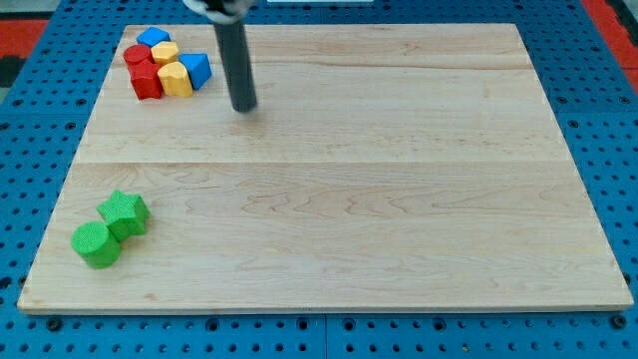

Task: Separate the green star from the green circle

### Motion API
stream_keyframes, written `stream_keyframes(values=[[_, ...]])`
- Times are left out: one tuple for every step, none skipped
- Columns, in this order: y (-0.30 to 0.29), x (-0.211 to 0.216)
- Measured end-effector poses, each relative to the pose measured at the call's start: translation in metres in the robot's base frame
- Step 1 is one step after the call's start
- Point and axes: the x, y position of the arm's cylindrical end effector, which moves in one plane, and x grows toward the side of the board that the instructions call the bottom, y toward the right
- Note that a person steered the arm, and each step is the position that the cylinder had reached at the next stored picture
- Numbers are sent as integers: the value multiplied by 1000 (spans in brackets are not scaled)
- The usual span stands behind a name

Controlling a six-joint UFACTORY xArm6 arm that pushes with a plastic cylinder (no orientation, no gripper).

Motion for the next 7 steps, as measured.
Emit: stream_keyframes(values=[[3, 101], [-29, 179], [-98, 215], [-148, 215], [-150, 189], [-151, 167], [-148, 152]])
